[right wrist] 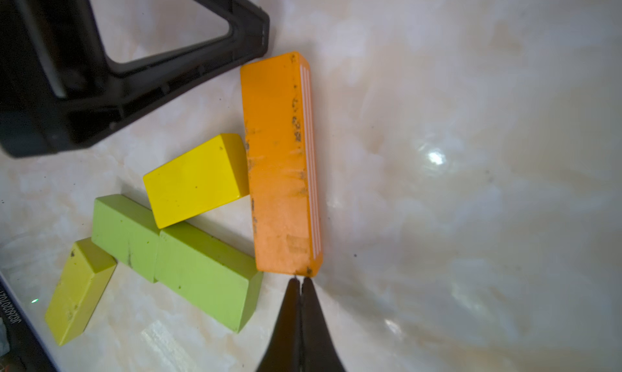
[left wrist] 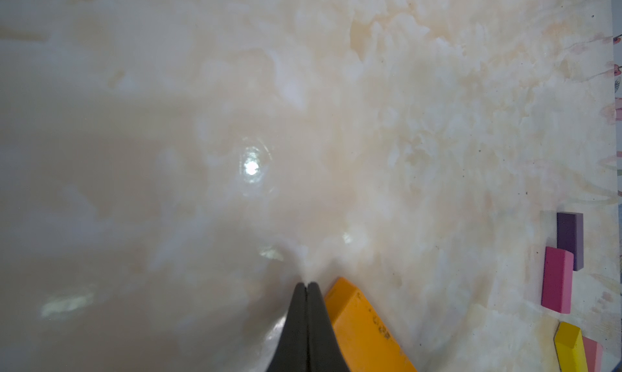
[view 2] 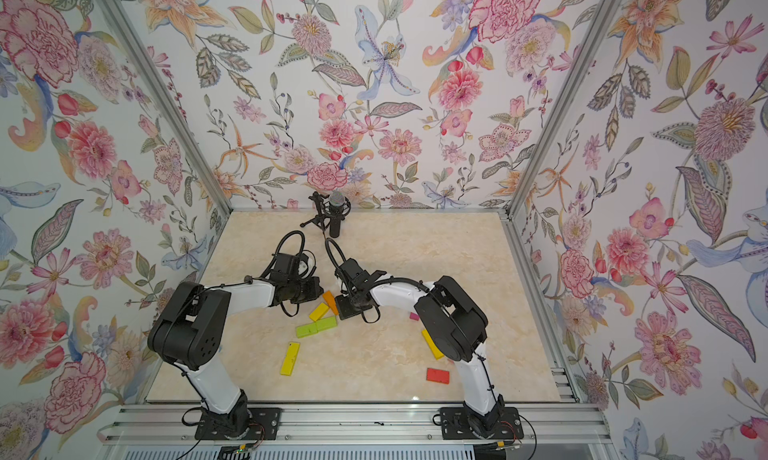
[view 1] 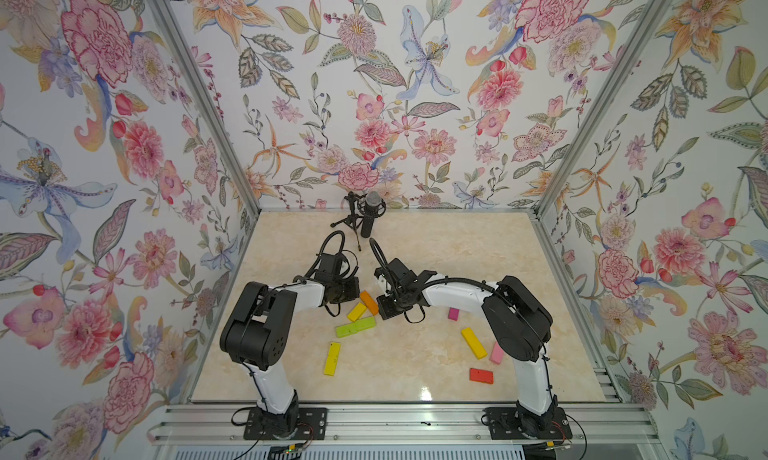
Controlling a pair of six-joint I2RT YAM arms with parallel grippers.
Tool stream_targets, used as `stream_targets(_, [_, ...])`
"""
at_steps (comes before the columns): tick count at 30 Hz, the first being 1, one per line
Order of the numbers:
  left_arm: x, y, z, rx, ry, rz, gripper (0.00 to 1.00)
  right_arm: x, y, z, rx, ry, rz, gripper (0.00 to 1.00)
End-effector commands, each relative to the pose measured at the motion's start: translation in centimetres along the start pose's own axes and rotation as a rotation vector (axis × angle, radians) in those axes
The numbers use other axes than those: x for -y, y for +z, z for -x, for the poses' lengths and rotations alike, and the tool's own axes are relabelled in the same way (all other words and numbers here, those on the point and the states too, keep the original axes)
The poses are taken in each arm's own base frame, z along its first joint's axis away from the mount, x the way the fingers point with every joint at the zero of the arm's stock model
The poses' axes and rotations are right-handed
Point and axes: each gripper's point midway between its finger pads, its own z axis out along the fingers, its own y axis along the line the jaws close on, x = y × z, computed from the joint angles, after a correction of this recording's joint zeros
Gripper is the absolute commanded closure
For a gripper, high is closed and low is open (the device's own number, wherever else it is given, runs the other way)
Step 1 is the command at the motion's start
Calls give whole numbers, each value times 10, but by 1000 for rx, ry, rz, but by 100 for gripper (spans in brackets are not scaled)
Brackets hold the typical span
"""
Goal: Assemble the letter p with building blocks
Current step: Adjust the building block at the center of the board.
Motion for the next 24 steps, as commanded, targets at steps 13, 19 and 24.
stream_targets(13, [-3, -2, -9, -21, 10, -8, 99, 9, 12, 1, -42, 55, -14, 100])
stream_targets(19, [0, -5, -13, -23, 9, -26, 99, 16, 10, 14, -32, 75, -3, 100])
stream_targets(24, [-3, -7, -20, -29, 5, -24, 99, 23, 12, 18, -36, 82, 4, 100])
